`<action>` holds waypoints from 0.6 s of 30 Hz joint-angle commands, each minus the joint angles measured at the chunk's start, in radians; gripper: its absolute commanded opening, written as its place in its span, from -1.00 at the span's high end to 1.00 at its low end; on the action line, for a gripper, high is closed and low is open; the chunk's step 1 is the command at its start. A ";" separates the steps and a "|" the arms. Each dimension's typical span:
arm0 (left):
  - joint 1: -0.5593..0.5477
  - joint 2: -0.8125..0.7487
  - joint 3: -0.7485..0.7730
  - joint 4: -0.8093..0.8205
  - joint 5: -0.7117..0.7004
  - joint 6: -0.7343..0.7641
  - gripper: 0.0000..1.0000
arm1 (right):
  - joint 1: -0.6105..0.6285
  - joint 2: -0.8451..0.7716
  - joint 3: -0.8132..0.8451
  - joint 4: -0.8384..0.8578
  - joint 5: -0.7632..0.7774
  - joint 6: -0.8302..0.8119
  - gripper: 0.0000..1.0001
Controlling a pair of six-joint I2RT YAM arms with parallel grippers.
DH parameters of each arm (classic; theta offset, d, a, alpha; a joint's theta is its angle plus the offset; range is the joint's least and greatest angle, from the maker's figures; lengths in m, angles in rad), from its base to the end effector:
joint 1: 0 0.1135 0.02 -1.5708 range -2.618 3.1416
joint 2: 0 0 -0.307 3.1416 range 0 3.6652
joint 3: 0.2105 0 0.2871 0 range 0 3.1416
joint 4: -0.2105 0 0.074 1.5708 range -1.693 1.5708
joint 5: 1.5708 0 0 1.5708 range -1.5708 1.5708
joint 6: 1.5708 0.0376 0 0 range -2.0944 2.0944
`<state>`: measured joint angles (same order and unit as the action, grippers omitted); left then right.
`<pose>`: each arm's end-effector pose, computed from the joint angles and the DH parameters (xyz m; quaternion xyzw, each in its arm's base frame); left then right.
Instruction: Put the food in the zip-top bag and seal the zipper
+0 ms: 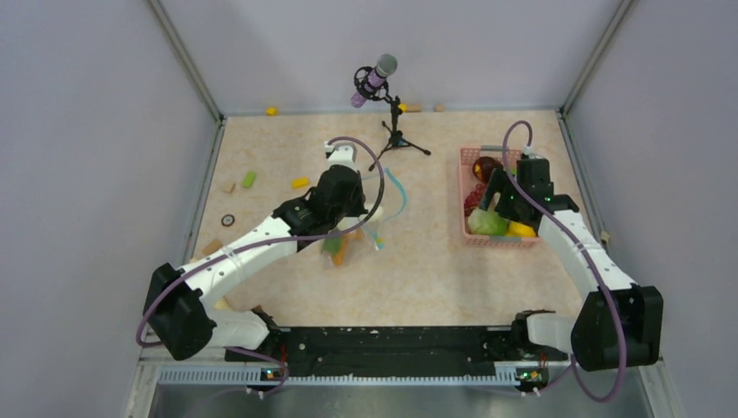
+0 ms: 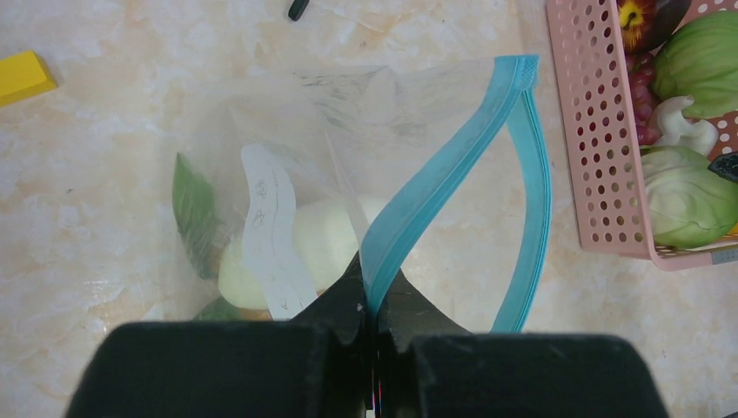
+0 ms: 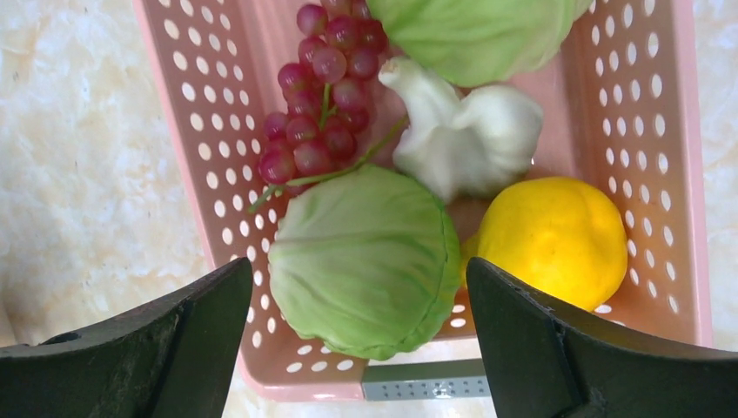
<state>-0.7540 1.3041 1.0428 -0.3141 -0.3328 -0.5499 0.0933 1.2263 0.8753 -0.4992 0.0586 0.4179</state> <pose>0.2400 -0.2085 0.3355 0.0096 0.8701 -0.1700 0.4626 0.2732 0.0234 0.2784 0.1613 0.9214 0.0626 0.3479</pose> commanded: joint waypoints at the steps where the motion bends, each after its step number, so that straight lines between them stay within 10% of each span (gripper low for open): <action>1: 0.004 -0.021 -0.006 0.062 0.025 0.010 1.00 | -0.006 -0.030 -0.038 0.000 -0.031 -0.017 -0.81; 9: 0.003 -0.013 -0.003 0.058 0.047 0.011 1.00 | -0.006 0.092 -0.048 0.114 -0.114 -0.014 -0.52; 18: 0.003 -0.019 -0.010 0.067 0.046 0.008 1.00 | -0.006 0.001 -0.037 0.123 -0.010 -0.007 0.86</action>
<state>-0.7540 1.3045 1.0393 -0.3058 -0.2924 -0.5476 0.0902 1.3148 0.8261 -0.4049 -0.0216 0.4099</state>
